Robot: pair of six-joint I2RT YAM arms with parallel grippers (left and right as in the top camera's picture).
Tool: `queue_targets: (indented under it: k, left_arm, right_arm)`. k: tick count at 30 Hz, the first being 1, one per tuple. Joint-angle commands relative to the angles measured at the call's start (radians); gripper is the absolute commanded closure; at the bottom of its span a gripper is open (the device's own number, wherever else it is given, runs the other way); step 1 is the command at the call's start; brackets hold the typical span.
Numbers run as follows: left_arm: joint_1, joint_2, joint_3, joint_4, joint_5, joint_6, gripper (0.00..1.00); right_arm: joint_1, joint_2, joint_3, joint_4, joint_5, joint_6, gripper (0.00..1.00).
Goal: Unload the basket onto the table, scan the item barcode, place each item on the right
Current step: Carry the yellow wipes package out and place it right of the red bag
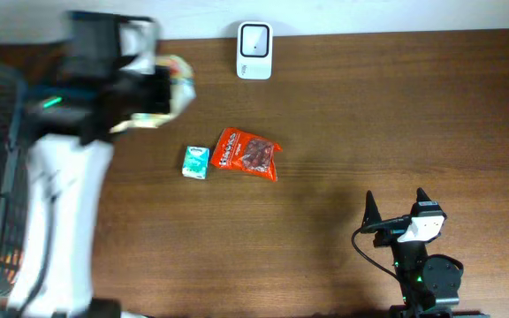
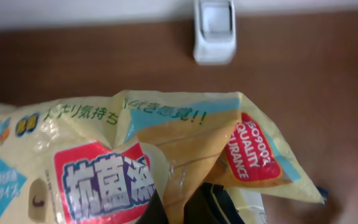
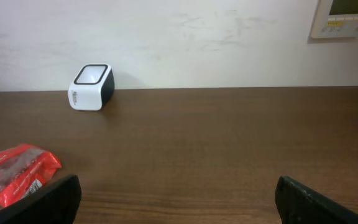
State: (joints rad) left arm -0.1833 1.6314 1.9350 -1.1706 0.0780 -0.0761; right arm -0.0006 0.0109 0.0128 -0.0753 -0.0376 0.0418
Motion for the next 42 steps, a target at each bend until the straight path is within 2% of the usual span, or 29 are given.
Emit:
queue_targets:
  k: [1,5,11,15,21,25,29,30,31,33,34,35,36,38,42]
  left_arm:
    - [-0.166,0.156,-0.092,0.099,-0.015,0.022,1.00]
    - [-0.296,0.304,-0.098,0.199,-0.015,0.149,1.00]
    - [-0.427,0.465,-0.098,0.291,-0.016,0.476,1.00]
    - [-0.449,0.510,-0.098,0.327,-0.011,0.562,1.00]
    - [-0.465,0.513,-0.098,0.356,0.230,0.876,1.00]
    - [-0.499,0.515,-0.098,0.356,0.248,1.001,1.00]
    - [-0.518,0.532,-0.098,0.353,0.240,1.021,1.00]
    - [-0.519,0.541,-0.098,0.348,0.240,1.021,0.96]
    - [-0.519,0.547,-0.098,0.342,0.240,1.020,0.79]
    - [-0.519,0.558,-0.098,0.340,0.240,1.020,0.39]
    - [-0.519,0.558,-0.098,0.341,0.240,1.020,0.30]
    - [-0.519,0.557,-0.097,0.343,0.238,1.020,0.10]
    - [-0.518,0.551,-0.091,0.344,0.222,0.995,0.01]
    - [-0.513,0.534,-0.058,0.344,0.172,0.903,0.00]
    - [-0.469,0.463,0.096,0.318,-0.040,0.577,0.01]
  right_arm:
    - [-0.006,-0.007,-0.007,-0.003,0.009,-0.005,0.01]
    - [-0.006,-0.007,-0.007,-0.003,0.009,-0.005,0.01]
    - [-0.006,-0.007,-0.007,-0.003,0.009,-0.005,0.01]
    - [-0.006,-0.007,-0.007,-0.003,0.009,-0.005,0.01]
    - [-0.006,-0.007,-0.007,-0.003,0.009,-0.005,0.01]
    - [-0.006,-0.007,-0.007,-0.003,0.009,-0.005,0.01]
    - [-0.006,-0.007,-0.007,-0.003,0.009,-0.005,0.01]
    - [-0.006,-0.007,-0.007,-0.003,0.009,-0.005,0.01]
    - [-0.006,-0.007,-0.007,-0.003,0.009,-0.005,0.01]
    - [-0.006,-0.007,-0.007,-0.003,0.009,-0.005,0.01]
    - [-0.006,-0.007,-0.007,-0.003,0.009,-0.005,0.01]
    - [-0.006,-0.007,-0.007,-0.003,0.009,-0.005,0.01]
    - [-0.006,-0.007,-0.007,-0.003,0.009,-0.005,0.01]
    - [-0.006,-0.007,-0.007,-0.003,0.009,-0.005,0.01]
    - [-0.006,-0.007,-0.007,-0.003,0.009,-0.005,0.02]
